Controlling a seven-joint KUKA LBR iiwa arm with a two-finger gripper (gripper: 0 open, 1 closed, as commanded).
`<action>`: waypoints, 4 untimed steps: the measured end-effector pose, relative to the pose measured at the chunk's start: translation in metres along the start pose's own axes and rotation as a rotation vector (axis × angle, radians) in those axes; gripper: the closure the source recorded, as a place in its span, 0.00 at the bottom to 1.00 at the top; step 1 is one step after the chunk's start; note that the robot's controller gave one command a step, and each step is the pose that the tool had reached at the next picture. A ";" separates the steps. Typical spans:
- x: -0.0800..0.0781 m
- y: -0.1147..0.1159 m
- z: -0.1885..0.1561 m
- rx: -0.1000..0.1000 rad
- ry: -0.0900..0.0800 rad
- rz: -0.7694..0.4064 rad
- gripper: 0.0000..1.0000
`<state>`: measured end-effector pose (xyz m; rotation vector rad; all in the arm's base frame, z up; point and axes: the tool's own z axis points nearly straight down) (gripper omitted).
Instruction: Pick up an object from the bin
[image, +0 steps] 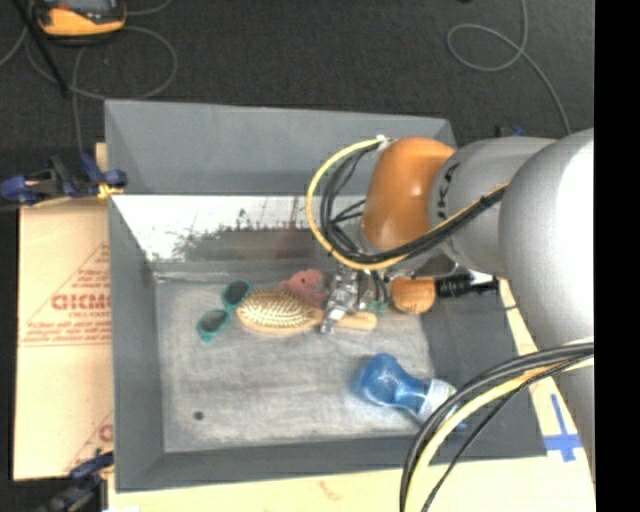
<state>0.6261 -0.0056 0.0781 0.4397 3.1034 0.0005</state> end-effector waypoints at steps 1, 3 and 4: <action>0.000 0.006 -0.056 0.001 0.009 0.016 1.00; -0.012 -0.001 -0.158 -0.001 0.003 0.004 1.00; -0.010 -0.006 -0.142 -0.003 -0.002 0.090 1.00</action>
Offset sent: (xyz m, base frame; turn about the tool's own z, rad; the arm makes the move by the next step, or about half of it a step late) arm 0.0015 -0.0095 0.1363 0.0039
